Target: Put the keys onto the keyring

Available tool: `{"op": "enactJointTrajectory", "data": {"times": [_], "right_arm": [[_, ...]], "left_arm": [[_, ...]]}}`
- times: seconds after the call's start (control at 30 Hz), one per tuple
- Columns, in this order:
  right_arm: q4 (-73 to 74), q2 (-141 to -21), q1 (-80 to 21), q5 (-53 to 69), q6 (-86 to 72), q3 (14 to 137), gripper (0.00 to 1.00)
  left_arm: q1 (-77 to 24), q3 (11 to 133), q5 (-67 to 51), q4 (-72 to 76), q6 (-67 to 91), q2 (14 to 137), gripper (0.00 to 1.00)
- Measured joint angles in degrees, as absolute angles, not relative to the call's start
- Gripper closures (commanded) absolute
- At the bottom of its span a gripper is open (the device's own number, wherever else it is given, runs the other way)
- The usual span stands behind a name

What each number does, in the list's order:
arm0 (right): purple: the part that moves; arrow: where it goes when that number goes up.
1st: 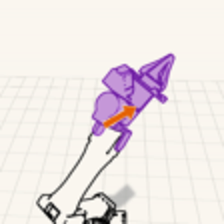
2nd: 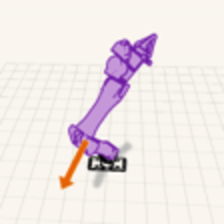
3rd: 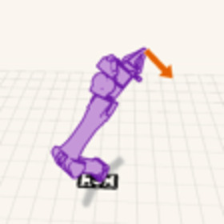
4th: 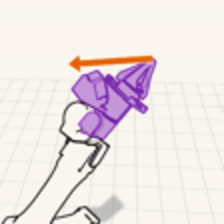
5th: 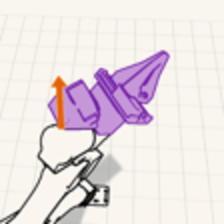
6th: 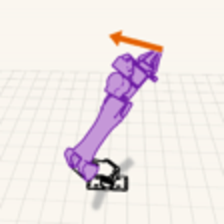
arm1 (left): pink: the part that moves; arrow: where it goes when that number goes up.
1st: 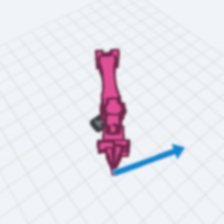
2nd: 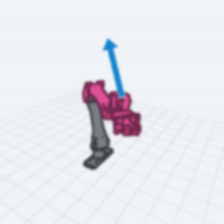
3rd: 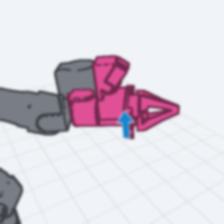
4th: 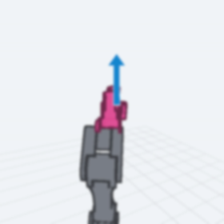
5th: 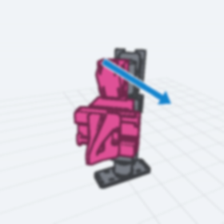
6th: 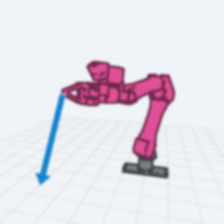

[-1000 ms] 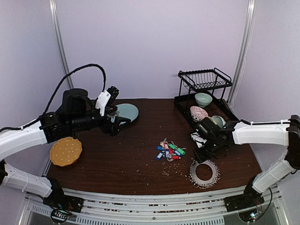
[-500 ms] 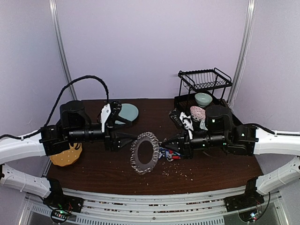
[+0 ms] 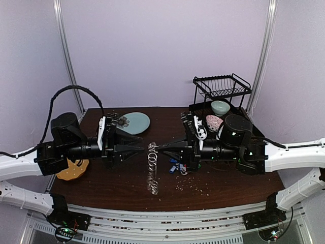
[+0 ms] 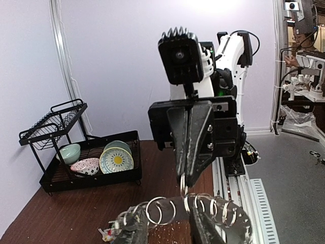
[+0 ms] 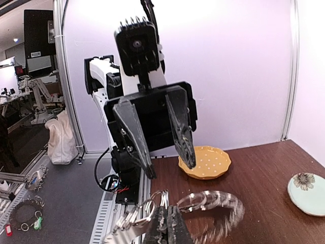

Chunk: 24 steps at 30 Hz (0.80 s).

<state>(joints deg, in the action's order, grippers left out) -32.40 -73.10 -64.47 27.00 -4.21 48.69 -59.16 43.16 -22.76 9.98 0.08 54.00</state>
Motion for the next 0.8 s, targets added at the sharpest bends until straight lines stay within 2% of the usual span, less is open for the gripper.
{"op": "enactJointTrajectory", "data": {"times": [0.3,0.8], "right_arm": [[-38.37,-74.41,-65.78,25.47,-3.01,47.66,1.0],[-43.62,-75.0,-65.89,23.24,-3.42,46.76,1.0]], "left_arm": [[-59.16,43.29,-22.31,10.44,-0.62,57.28,0.8],[-60.99,42.44,-21.93,13.91,-3.16,54.28,0.79]]}}
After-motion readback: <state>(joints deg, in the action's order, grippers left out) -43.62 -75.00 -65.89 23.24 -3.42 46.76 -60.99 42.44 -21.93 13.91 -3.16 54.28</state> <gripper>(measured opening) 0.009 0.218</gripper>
